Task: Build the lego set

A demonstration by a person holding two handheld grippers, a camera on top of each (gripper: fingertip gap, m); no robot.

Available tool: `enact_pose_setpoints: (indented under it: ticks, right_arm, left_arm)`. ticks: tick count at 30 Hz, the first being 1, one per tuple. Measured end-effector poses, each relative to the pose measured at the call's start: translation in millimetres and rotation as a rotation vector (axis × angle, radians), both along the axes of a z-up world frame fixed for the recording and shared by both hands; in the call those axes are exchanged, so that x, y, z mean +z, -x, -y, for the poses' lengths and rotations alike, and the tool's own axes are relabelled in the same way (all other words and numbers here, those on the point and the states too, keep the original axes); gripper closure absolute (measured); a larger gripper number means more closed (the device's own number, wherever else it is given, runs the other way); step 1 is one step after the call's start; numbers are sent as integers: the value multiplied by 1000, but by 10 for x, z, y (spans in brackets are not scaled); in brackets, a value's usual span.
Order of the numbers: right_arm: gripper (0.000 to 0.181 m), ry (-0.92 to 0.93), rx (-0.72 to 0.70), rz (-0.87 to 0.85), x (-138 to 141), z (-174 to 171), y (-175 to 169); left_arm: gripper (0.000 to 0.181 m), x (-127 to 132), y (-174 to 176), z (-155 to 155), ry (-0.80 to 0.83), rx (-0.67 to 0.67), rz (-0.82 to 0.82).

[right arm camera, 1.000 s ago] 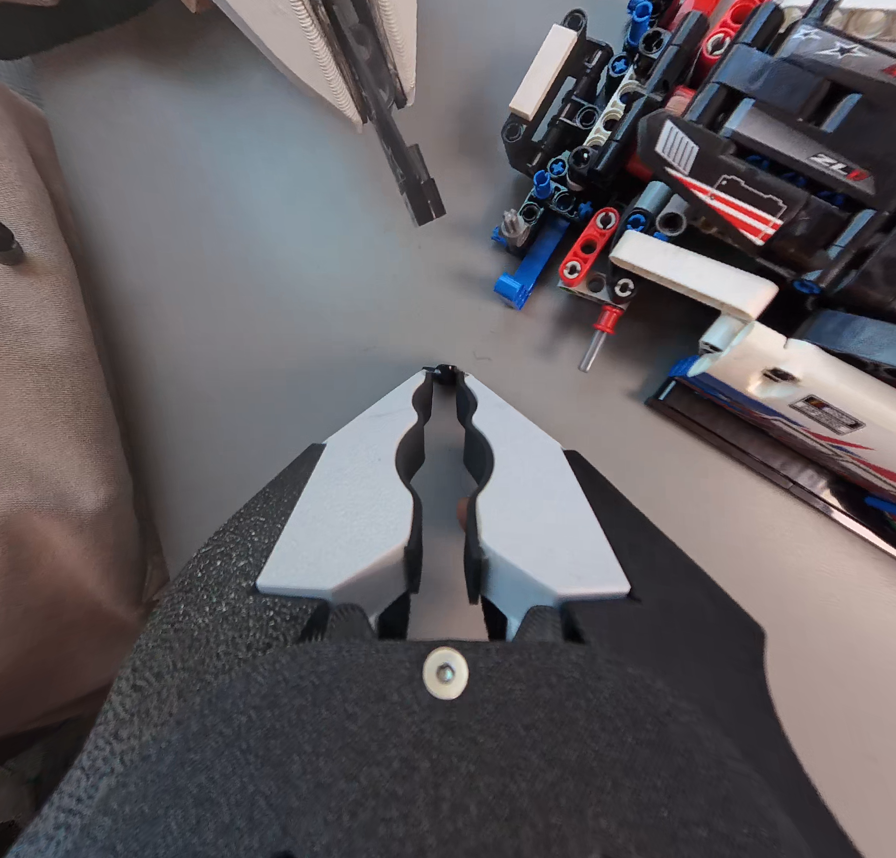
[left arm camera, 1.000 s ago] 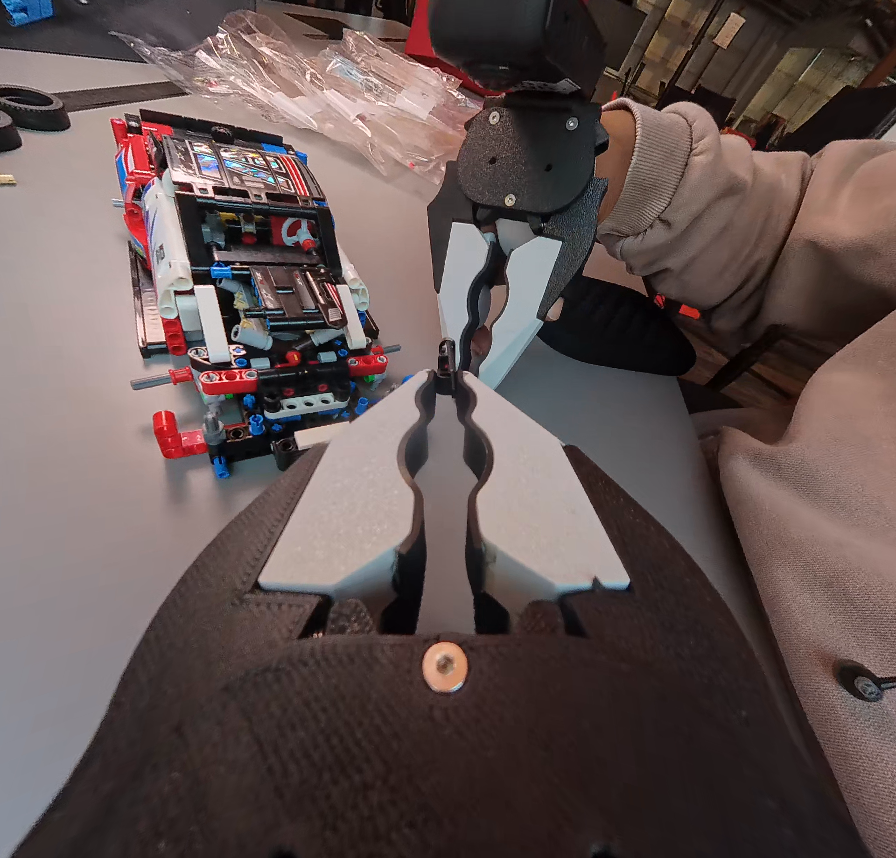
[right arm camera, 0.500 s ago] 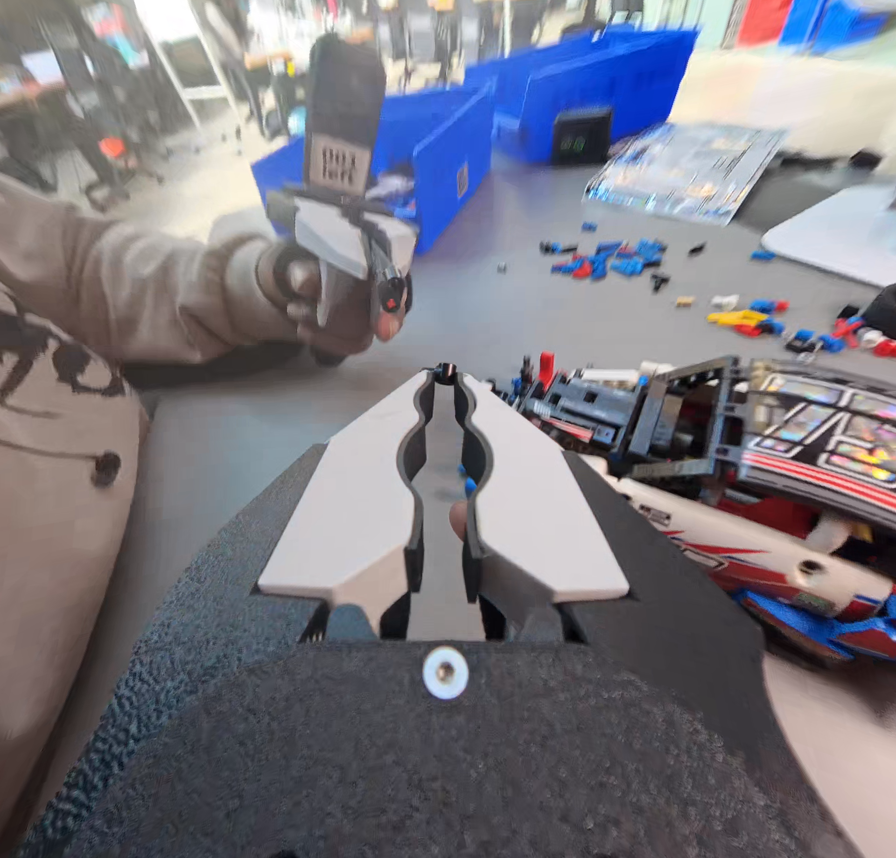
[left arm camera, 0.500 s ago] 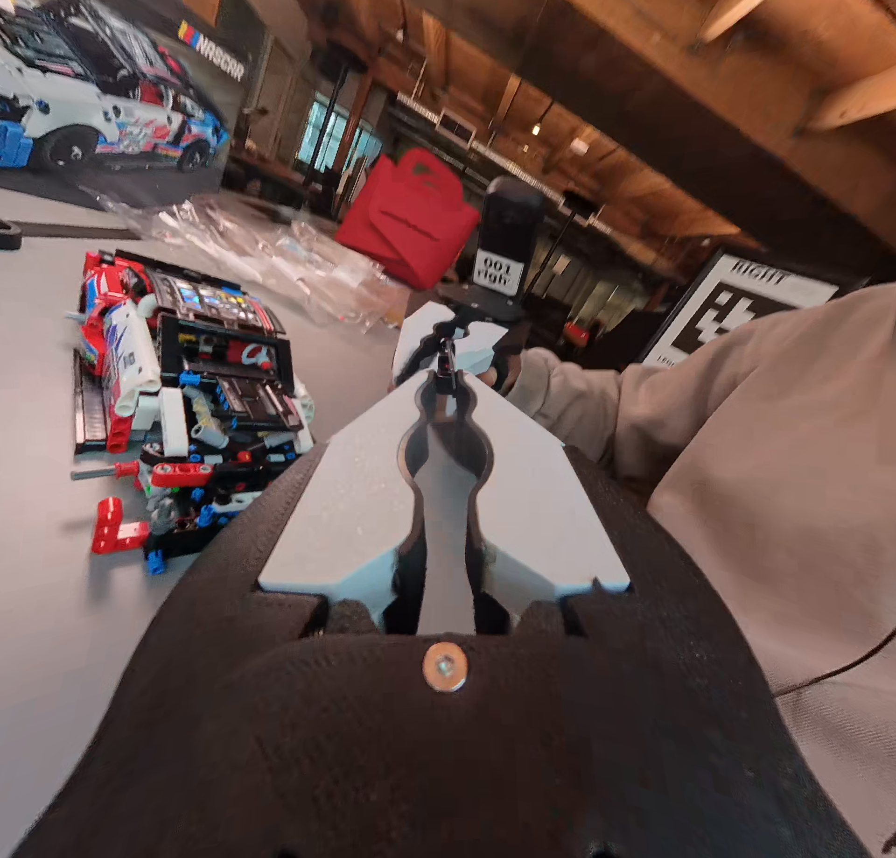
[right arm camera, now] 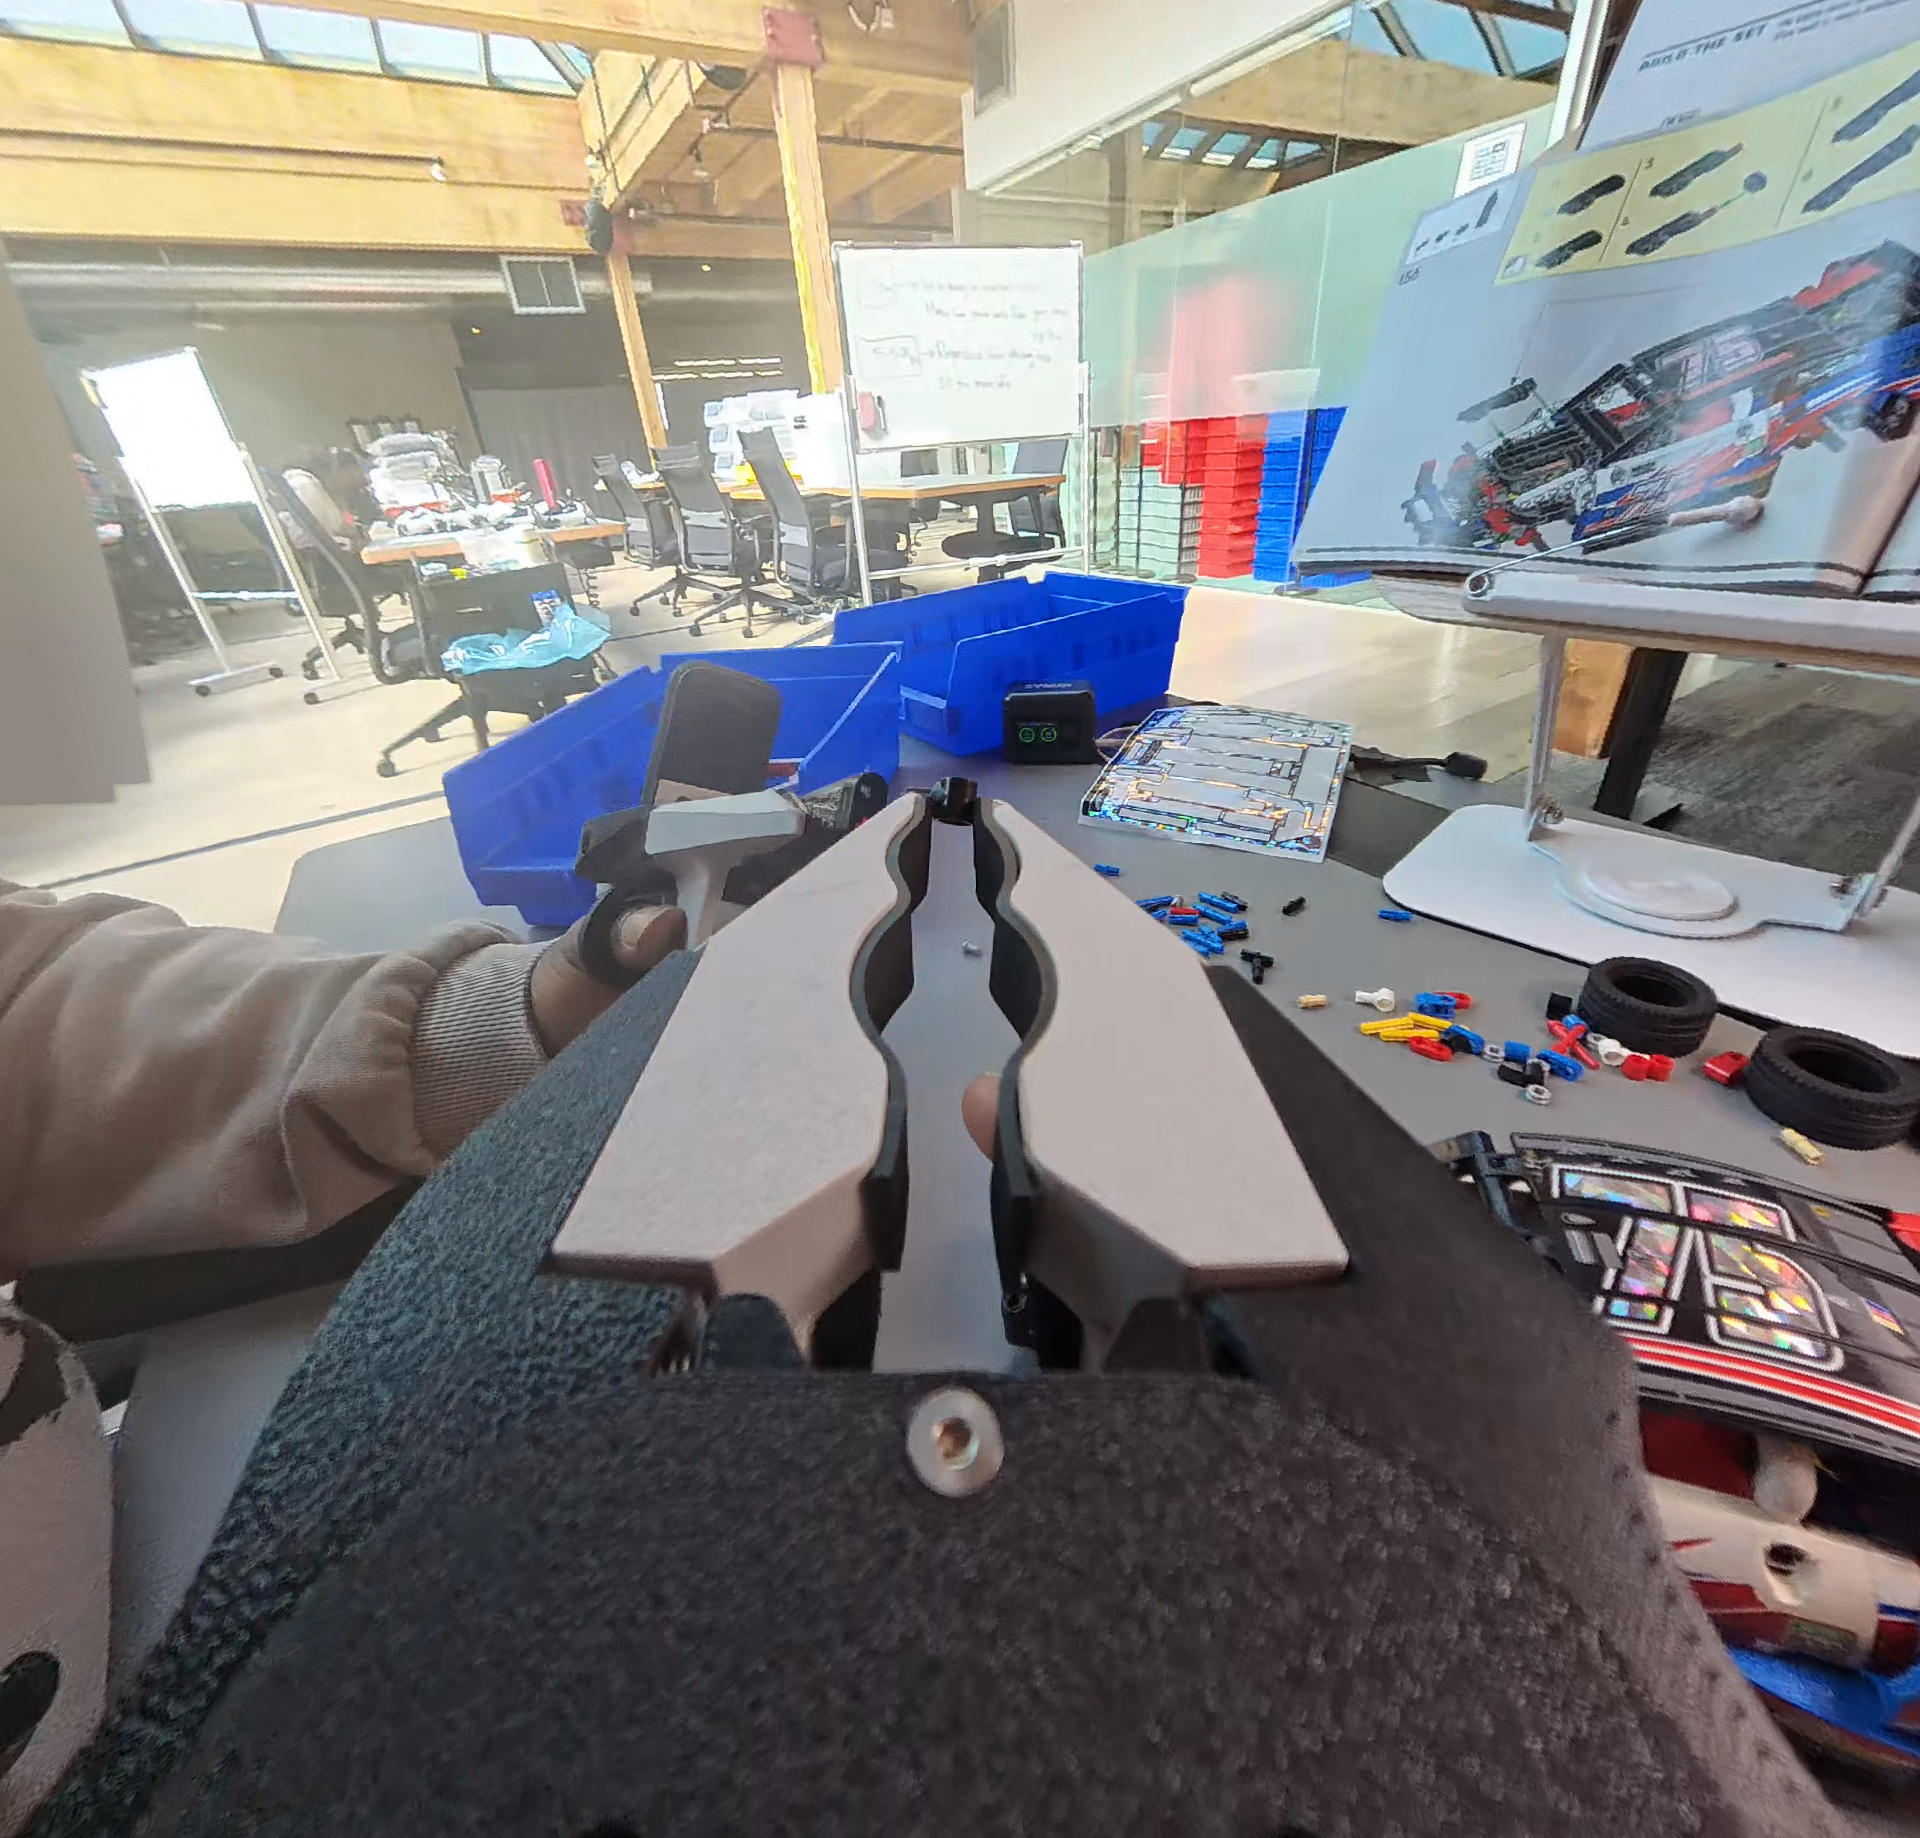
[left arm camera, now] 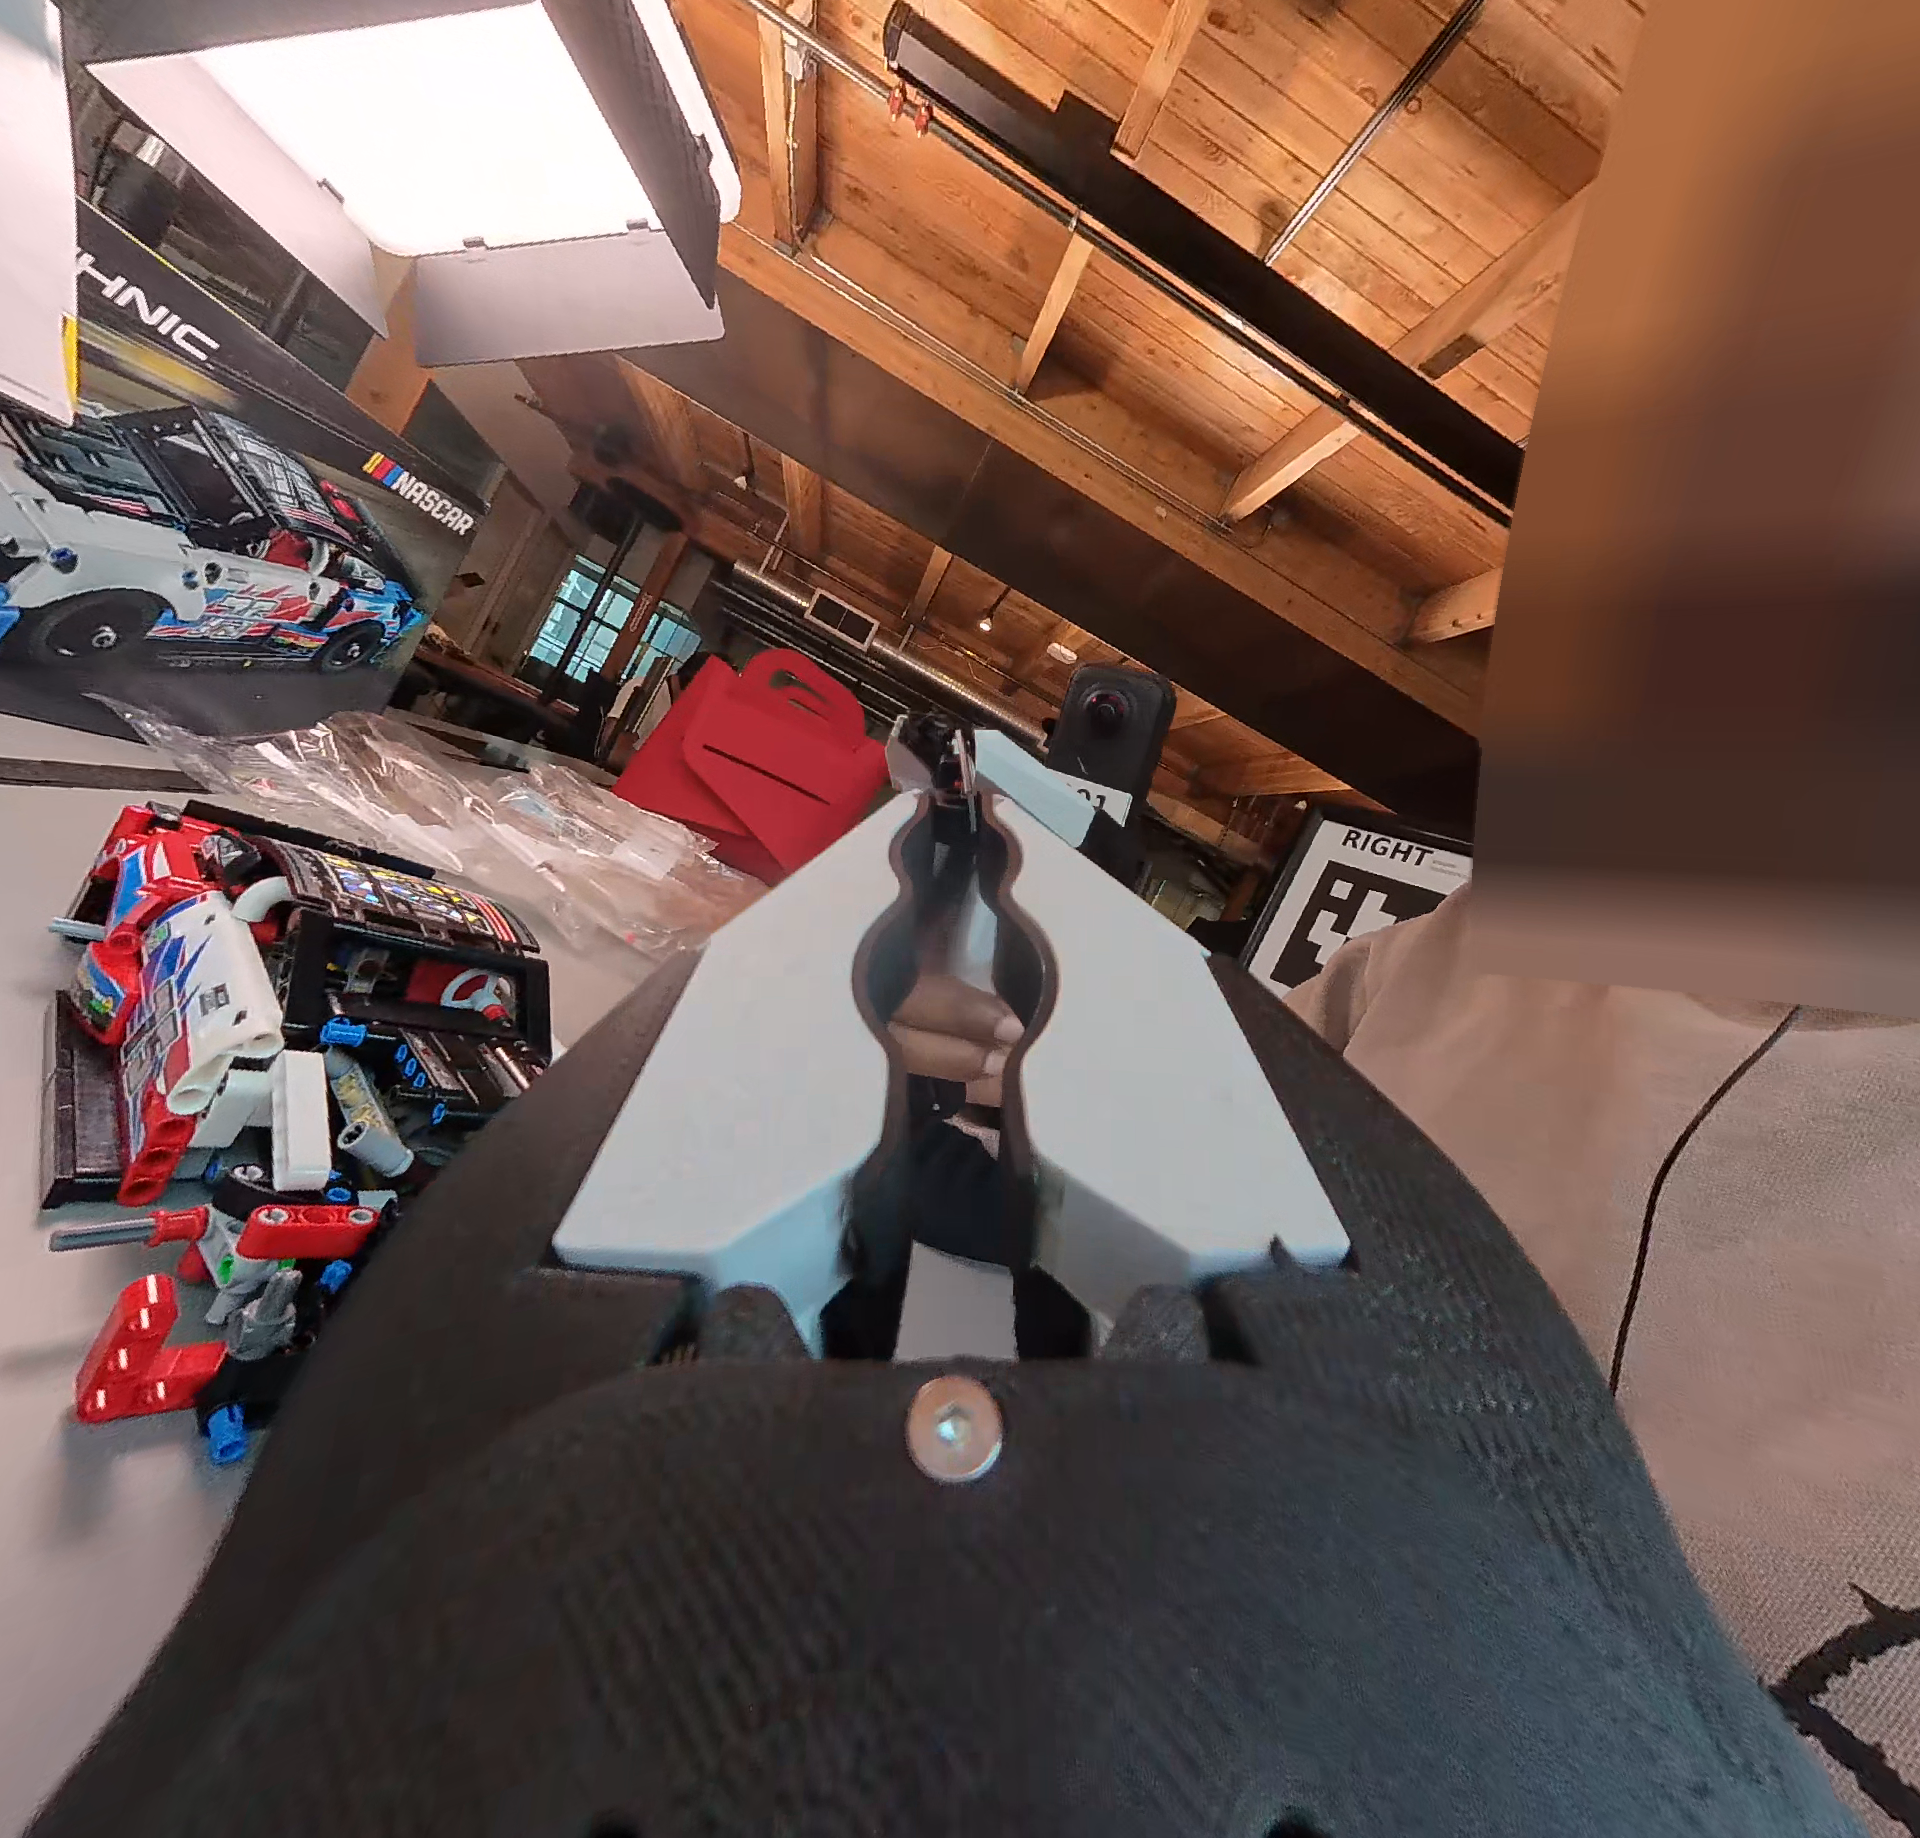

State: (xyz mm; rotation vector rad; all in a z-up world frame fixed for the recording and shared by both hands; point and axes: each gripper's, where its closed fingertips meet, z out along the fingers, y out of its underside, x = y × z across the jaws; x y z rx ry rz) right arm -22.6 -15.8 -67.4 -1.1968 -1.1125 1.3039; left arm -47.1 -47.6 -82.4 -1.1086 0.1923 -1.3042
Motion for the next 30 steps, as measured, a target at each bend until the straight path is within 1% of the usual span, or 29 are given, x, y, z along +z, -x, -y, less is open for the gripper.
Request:
enact_pose_setpoints:
  ticks: [5,13,16,20,24,28,30]
  right_arm:
    - [175,-19,-24,21,-22,59,62]
    - [175,-106,-107,53,-87,5,86]
    - [175,-148,-142,53,-93,-4,85]
    - [175,-221,-181,57,-109,-28,70]
    - [175,-321,-203,69,-146,-47,54]
    - [175,-341,-175,97,-190,-59,38]
    - [175,-352,-157,118,-225,-68,27]
  left_arm:
    - [176,-23,-35,-7,-8,20,-35]
    - [176,-58,-19,-54,-21,132,-127]
    - [176,-66,-27,-65,-33,175,-170]
    - [176,-103,-64,-92,-40,257,-273]
    - [175,-153,-86,-121,-11,279,-318]
    - [175,-185,-102,-134,-21,310,-389]
    - [175,-222,-119,-146,-35,339,-460]
